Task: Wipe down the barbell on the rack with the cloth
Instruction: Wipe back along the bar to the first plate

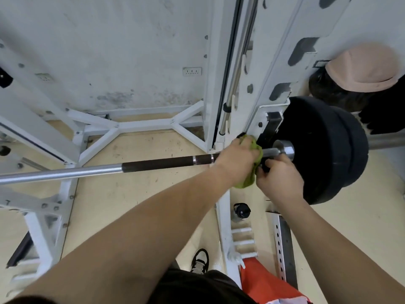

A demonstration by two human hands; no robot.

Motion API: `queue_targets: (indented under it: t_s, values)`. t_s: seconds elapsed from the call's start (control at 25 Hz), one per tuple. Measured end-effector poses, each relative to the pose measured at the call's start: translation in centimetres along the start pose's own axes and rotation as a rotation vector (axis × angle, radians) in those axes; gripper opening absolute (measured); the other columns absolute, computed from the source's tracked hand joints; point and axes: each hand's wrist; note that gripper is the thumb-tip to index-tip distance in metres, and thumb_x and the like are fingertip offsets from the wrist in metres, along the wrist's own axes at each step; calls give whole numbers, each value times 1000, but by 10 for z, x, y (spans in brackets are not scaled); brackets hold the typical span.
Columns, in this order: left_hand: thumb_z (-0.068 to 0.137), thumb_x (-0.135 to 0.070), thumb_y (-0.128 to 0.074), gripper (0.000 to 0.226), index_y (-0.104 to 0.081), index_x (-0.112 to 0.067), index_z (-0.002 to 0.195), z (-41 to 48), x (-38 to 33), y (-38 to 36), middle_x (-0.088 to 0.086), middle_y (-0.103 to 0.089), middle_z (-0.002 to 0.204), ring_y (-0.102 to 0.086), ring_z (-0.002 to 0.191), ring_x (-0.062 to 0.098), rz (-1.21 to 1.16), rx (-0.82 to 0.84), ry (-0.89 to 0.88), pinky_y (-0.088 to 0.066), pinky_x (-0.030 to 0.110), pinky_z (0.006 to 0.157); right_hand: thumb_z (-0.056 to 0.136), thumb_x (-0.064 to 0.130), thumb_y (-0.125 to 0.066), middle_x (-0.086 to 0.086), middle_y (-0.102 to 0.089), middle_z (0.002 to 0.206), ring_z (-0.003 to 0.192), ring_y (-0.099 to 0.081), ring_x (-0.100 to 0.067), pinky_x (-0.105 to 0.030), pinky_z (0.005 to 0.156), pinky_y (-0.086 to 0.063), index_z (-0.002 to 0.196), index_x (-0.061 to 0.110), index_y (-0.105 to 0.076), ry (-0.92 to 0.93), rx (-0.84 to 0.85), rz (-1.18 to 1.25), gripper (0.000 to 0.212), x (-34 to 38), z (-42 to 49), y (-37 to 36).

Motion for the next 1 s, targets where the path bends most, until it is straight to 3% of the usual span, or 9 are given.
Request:
queue_targets:
  t_s: [0.16, 0.24, 0.32, 0.4, 0.48, 0.6, 0.72, 0.8, 1.0]
  values:
    - [91, -18, -60, 42, -61, -20, 133, -21, 19, -11, 13, -49, 136, -50, 114, 34, 52, -17, 122, -50, 41, 87, 87, 29, -64, -10, -60, 105, 90, -63, -38, -35, 65, -47, 86, 10, -73, 18, -8, -124, 21, 5, -2, 3]
    - [92, -21, -56, 41, -60, -18, 133, -47, 45, -11, 14, -51, 127, -51, 112, 35, 44, -35, 230, -47, 41, 83, 83, 25, -68, -13, -59, 112, 104, -59, -39, -46, 86, -51, 103, 8, -72, 16, -1, -113, 27, 16, -5, 4]
    - [93, -39, -43, 41, -63, -20, 123, -89, 77, -7, 13, -56, 118, -53, 104, 34, 95, -15, 348, -46, 41, 81, 80, 22, -72, -12, -58, 116, 114, -54, -36, -52, 100, -46, 111, 8, -71, 184, -18, 28, 34, 40, -17, -1]
    - [86, -58, -34, 52, -65, -27, 114, -137, 118, 2, 6, -60, 106, -54, 94, 30, 104, 44, 442, -49, 40, 80, 84, 19, -72, -5, -62, 110, 109, -58, -29, -48, 92, -52, 103, 10, -75, 354, 23, 283, 21, 73, -29, -5]
    - [91, -51, -39, 41, -64, -27, 114, -176, 166, 18, 3, -60, 105, -54, 95, 27, 58, 98, 590, -48, 39, 81, 89, 19, -70, 4, -65, 102, 102, -61, -19, -40, 83, -55, 92, 16, -76, 409, 131, 479, 8, 105, -36, -2]
    - [99, -40, -40, 32, -64, -23, 111, -190, 193, 30, 3, -59, 103, -51, 95, 23, -8, 61, 760, -45, 38, 79, 92, 23, -65, 14, -63, 92, 91, -60, -9, -30, 77, -50, 87, 25, -72, 426, 239, 547, 9, 140, -29, 4]
    - [92, -53, -30, 53, -69, -22, 111, -177, 146, 15, 2, -65, 101, -56, 91, 27, 104, 60, 504, -46, 39, 85, 93, 24, -64, 17, -61, 83, 84, -59, -7, -29, 72, -50, 83, 28, -69, 438, 253, 560, 12, 166, -28, 1]
    - [91, -47, -37, 51, -73, -18, 112, -194, 153, 9, 8, -70, 104, -59, 93, 33, 74, 65, 436, -49, 41, 84, 93, 24, -65, 17, -62, 90, 92, -62, -10, -33, 78, -53, 94, 25, -73, 413, 250, 561, 8, 173, -31, -7]
    - [95, -31, -58, 30, -64, -21, 122, -241, 211, 36, 7, -61, 115, -54, 105, 29, 98, 78, 668, -42, 37, 87, 93, 23, -67, 10, -60, 109, 110, -59, -15, -37, 91, -53, 112, 18, -73, 318, 207, 604, 20, 170, -51, -21]
Point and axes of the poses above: each hand's wrist, its own z-axis towards the middle knuckle, its own y-axis out of the back of the hand, x = y × z
